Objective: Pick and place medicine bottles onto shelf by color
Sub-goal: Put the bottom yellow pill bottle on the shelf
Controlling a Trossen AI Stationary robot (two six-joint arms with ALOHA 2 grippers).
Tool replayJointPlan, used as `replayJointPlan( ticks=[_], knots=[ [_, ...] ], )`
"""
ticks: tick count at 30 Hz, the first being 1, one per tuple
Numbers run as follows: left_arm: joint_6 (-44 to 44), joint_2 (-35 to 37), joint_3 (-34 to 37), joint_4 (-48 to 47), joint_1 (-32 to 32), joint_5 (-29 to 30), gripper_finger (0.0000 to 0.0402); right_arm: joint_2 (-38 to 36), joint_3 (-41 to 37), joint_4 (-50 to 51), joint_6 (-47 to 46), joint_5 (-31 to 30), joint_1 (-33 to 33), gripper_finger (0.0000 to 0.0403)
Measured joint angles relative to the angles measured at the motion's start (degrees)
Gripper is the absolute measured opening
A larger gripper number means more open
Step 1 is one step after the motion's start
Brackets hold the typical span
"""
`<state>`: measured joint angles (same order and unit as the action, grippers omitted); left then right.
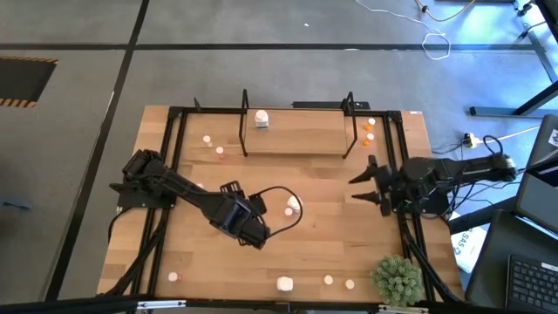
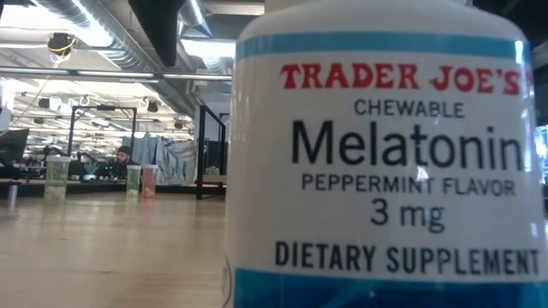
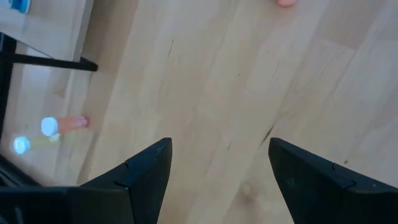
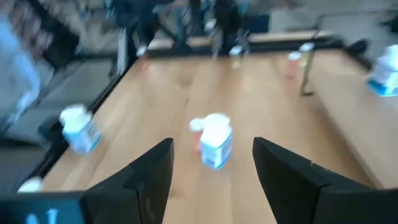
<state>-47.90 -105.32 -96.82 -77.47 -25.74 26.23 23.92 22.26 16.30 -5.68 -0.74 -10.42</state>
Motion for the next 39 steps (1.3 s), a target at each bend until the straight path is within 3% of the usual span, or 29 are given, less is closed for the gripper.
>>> replayJointPlan(
  ticks=[9, 15, 25, 33, 39],
  knots=[
    [-5.9, 1.4, 0.1, -3.7, -2.2, 2.0, 0.0263, 20.7, 19.2, 21.7, 5.3, 2.4, -7.2, 0.0223],
    [-9.2, 1.6, 0.1, -4.9, -4.7, 3.3, 0.0263, 31.0, 29.7, 31.8, 2.9, 2.4, -14.8, 0.0223],
    [-16.5, 1.6, 0.0, -4.2, -8.2, 7.2, 0.0263, 44.7, 37.0, 31.6, -10.9, 1.8, -24.4, 0.0223],
    [-16.2, 1.6, 0.0, -3.9, -10.0, 7.8, 0.0263, 55.9, 42.2, 30.7, -22.2, -1.1, -28.1, 0.0223],
    [-14.6, 1.6, 0.0, -3.9, -11.7, 8.9, 0.0263, 64.8, 47.7, 28.8, -24.0, -1.1, -30.6, 0.0223]
  ],
)
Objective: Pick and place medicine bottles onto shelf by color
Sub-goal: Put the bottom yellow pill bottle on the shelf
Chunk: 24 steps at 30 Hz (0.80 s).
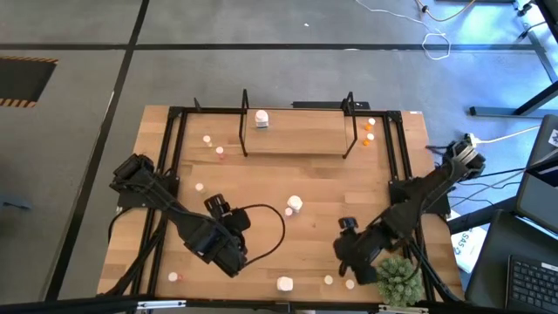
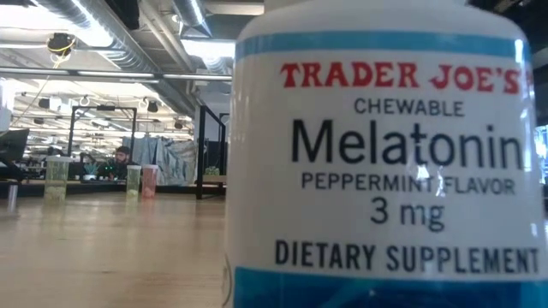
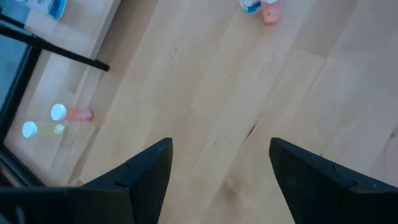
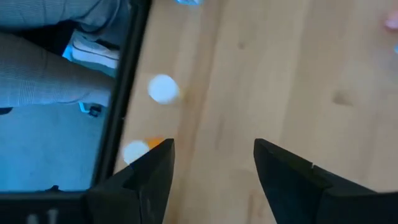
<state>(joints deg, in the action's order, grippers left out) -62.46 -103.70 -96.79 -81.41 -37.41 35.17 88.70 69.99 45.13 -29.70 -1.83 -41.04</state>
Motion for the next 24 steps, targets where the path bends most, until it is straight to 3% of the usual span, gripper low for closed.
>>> replayJointPlan(
  ticks=[8, 14, 24],
  knots=[
    [0.0, 0.0, 0.0, 0.0, -2.5, 0.3, 0.0263, 10.2, 8.5, -1.3, -2.1, 0.0, -2.0, 0.0223],
    [-0.1, 0.0, 0.0, 0.1, -4.6, 0.3, 0.0263, 16.3, 10.4, -1.4, -3.1, 0.0, -3.0, 0.0223],
    [-0.4, 0.0, 0.0, 1.3, -7.1, 0.3, 0.0263, 20.5, 12.5, -2.1, -3.0, -0.3, -3.1, 0.0223]
  ],
)
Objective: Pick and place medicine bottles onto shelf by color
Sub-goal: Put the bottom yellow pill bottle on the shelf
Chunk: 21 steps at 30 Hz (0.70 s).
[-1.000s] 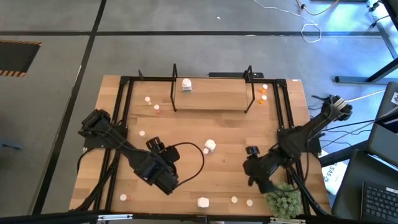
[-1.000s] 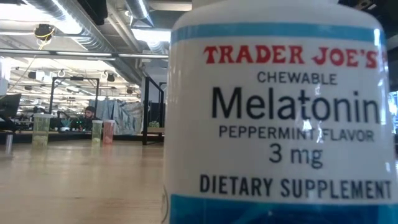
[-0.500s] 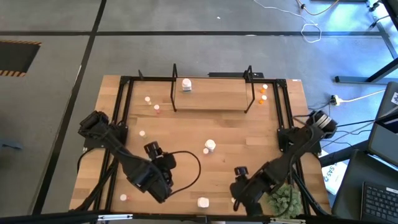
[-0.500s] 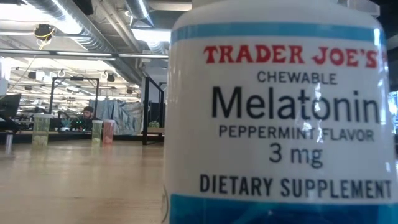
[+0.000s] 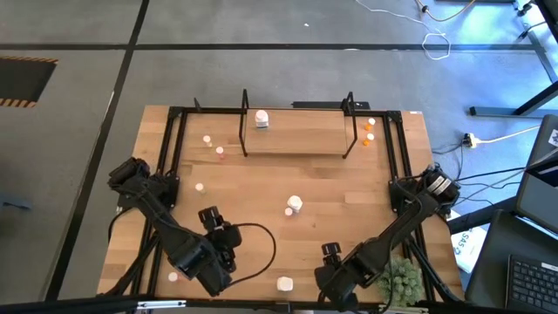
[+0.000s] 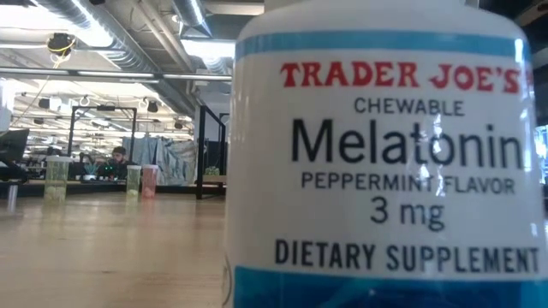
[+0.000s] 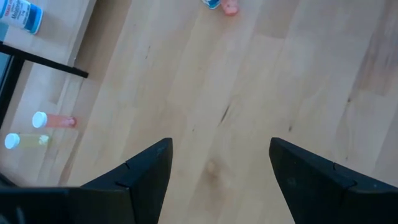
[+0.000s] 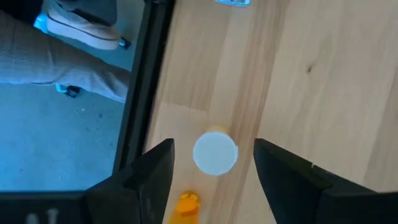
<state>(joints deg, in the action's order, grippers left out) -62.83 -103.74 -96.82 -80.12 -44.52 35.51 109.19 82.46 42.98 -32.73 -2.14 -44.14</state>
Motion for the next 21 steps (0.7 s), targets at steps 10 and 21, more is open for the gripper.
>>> replayJointPlan(
  ticks=[10, 21],
  knots=[
    [0.0, 0.0, 0.0, 0.1, -1.0, 0.0, 0.0263, 1.9, 0.0, 0.1, 1.7, -0.5, 0.0, 0.0223],
    [-0.1, 0.0, 0.0, 0.1, -1.0, 0.0, 0.0263, 1.9, -0.2, 0.6, 1.9, -2.7, 0.0, 0.0223]
  ],
)
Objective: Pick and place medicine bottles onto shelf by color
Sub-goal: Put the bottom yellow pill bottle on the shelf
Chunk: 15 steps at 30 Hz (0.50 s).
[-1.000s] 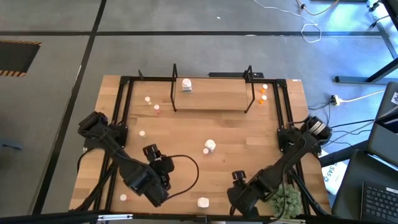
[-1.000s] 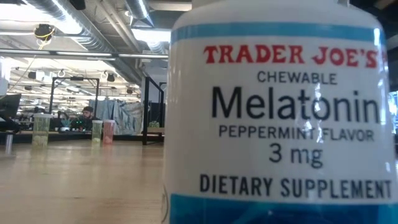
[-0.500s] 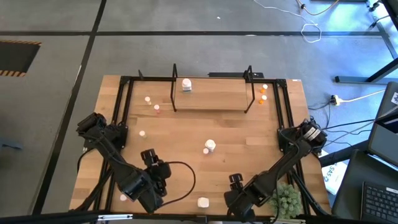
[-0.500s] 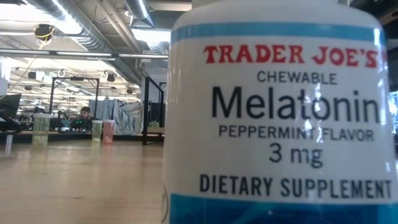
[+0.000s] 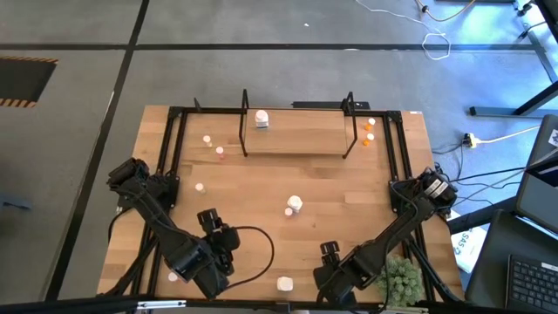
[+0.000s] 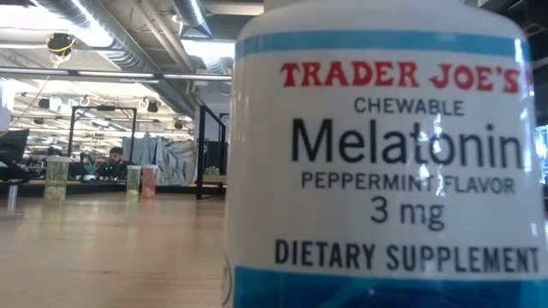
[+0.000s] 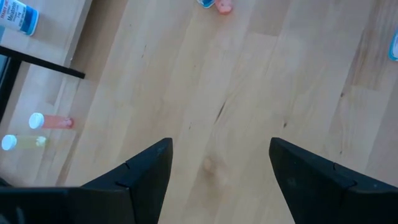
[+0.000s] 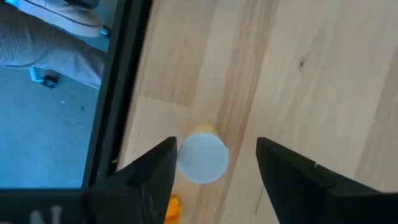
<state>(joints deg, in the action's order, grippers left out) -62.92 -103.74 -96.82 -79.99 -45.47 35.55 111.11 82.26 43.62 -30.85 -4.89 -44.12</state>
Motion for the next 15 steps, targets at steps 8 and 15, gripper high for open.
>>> replayJointPlan(
  ticks=[8, 15],
  knots=[
    [0.0, 0.0, 0.0, 0.0, 0.0, 0.0, 0.0263, 0.0, 0.0, -0.2, -0.2, 0.0, 0.0, 0.0223],
    [-0.1, 0.0, 0.0, 0.0, 0.0, 0.0, 0.0263, 0.0, 0.0, -0.7, -1.2, -0.2, -0.5, 0.0223]
  ],
)
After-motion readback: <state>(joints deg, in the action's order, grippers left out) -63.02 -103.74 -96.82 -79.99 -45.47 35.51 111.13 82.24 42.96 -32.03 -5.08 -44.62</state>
